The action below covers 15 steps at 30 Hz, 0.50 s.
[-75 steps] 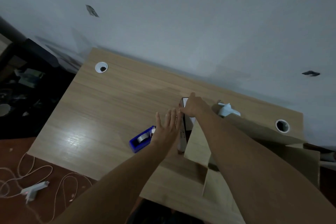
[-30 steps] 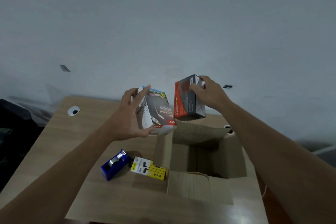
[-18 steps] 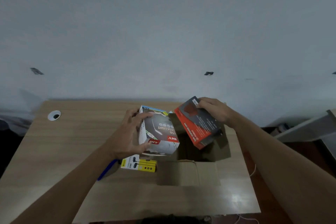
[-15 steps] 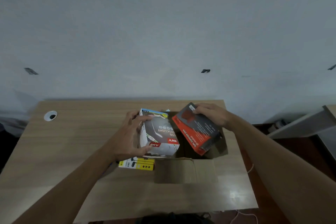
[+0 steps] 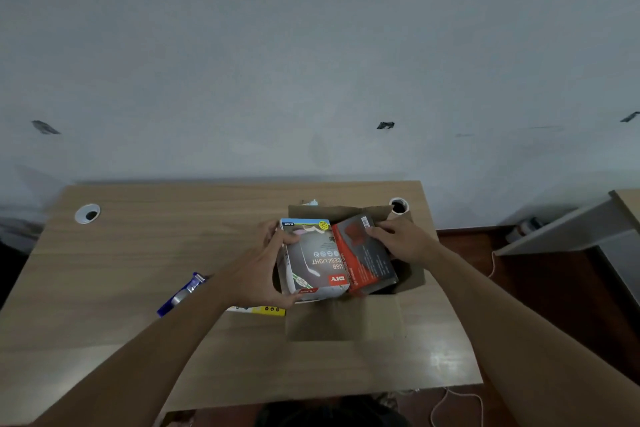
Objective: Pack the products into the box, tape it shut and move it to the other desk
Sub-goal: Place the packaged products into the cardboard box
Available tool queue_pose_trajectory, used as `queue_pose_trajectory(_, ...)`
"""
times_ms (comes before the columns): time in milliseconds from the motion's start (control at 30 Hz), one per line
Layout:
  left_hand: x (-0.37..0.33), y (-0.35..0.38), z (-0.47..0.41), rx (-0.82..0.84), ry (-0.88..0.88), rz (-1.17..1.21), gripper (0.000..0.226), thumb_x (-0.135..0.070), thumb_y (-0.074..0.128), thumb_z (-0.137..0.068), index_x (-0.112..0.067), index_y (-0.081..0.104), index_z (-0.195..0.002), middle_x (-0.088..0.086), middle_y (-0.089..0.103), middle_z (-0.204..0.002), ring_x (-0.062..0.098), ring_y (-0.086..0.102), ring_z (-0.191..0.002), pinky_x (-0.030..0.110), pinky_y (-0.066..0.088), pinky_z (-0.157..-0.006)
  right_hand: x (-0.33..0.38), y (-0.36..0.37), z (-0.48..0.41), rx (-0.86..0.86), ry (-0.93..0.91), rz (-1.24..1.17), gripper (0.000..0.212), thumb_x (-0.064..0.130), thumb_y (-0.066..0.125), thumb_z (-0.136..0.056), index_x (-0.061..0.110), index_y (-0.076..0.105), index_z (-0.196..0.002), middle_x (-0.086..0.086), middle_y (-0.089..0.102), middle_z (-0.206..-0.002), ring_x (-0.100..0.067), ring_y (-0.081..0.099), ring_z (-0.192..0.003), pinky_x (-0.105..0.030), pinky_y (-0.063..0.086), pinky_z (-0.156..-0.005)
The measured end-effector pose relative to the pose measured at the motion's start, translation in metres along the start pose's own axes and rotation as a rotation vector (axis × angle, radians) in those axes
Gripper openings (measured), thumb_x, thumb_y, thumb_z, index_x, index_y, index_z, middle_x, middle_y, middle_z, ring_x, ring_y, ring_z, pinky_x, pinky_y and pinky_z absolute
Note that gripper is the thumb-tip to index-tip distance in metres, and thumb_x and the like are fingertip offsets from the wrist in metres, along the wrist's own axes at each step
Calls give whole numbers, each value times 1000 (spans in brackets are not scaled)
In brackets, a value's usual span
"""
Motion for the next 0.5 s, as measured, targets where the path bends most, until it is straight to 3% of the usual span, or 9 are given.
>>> queue_pose_trajectory(100, 1, 10, -8, 33, -1, -8, 122, -71, 85, -60, -23, 30, -159, -21, 9, -150, 13, 39, -142, 19, 45, -107, -3, -4, 1, -66, -14, 112, 48, 62, 49, -104, 21, 72, -115, 4, 79, -100, -8, 75, -88, -27, 59, -75)
queue_pose_trajectory(167, 3, 16, -13, 56, -15, -14, 123, -72, 84, -61, -24, 29, -160, -16, 10, -155, 16, 40, -142, 28, 52, -109, -3, -6, 3, -116, -33, 154, 47, 58, 45, -107, 19, 70, -115, 5, 77, -98, -7, 74, -86, -23, 54, -68)
queue_pose_trajectory(300, 4, 22, -20, 66, -31, -14, 120, -64, 92, -65, -24, 28, -159, -14, 10, -157, 14, 45, -137, 24, 52, -105, -8, -3, 5, -154, -34, 155, 38, 52, 43, -110, 20, 63, -116, 8, 71, -94, -5, 70, -85, -17, 49, -62)
queue_pose_trajectory(367, 3, 22, -22, 64, -30, -12, 119, -61, 95, -67, -24, 28, -159, -17, 11, -155, 13, 46, -136, 23, 52, -103, -10, -2, 4, -170, -24, 179, 32, 48, 42, -111, 21, 60, -116, 6, 70, -96, -11, 71, -88, -23, 52, -65)
queue_pose_trajectory(433, 1, 21, -24, 63, -30, -12, 118, -59, 96, -68, -23, 28, -158, -19, 12, -152, 13, 46, -136, 22, 51, -103, -15, -6, 0, -222, -29, 244, 32, 40, 43, -112, 17, 64, -116, -4, 74, -103, -23, 71, -94, -36, 57, -75)
queue_pose_trajectory(500, 0, 19, -25, 62, -35, -8, 117, -60, 95, -69, -24, 29, -158, -21, 13, -152, 11, 46, -136, 19, 49, -100, -19, -9, -4, -251, -25, 313, 31, 34, 44, -110, 12, 65, -116, -9, 73, -101, -28, 69, -92, -38, 55, -76)
Point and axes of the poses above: each hand's wrist, its own z-axis away from the middle knuckle, its own y-axis out of the palm, x = y × z, the point moved 10 cm from there along -z, towards the middle knuckle
